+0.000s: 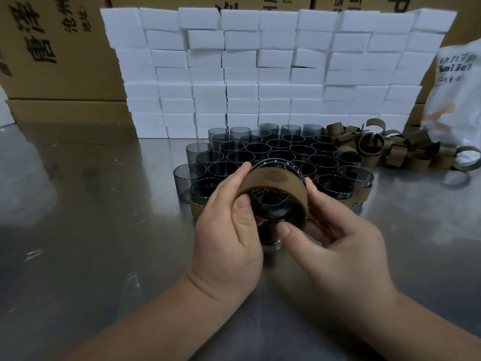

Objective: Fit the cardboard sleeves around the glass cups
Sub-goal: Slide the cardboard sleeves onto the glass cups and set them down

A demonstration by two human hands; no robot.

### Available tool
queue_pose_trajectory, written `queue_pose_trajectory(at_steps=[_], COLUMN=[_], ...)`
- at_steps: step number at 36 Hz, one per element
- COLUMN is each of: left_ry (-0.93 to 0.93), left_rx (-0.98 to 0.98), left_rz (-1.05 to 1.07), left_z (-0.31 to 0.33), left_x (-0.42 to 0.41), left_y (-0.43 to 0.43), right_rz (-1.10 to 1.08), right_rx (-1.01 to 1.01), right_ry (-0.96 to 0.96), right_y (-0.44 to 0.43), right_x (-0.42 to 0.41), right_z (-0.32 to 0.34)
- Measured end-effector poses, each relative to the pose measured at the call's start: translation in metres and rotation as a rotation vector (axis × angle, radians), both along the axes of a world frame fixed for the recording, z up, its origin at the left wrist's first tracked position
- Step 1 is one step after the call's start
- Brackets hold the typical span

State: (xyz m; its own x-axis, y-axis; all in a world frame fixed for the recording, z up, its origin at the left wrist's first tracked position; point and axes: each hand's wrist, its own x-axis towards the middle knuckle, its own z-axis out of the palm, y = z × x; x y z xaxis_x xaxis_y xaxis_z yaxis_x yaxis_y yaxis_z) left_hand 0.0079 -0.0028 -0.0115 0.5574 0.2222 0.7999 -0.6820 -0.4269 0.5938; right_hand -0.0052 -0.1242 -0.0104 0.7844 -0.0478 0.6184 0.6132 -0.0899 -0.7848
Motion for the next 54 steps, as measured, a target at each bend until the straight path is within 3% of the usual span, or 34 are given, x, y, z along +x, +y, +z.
queue_pose_trajectory(at_steps=[30, 54], left_ry=[-0.066, -0.049], left_rx=[0.044, 0.042], left_rz=[0.006, 0.003], left_z=[0.0019, 0.0026], left_x=[0.0039, 0.0024], left_y=[0.0044, 0.0045], right_rz=[0.013, -0.009], right_rx=[0.084, -0.006], right_ry=[-0.041, -0.079], right_y=[-0.0033, -0.0046], right_x=[0.0014, 0.0003], right_z=[0.0035, 0.0065])
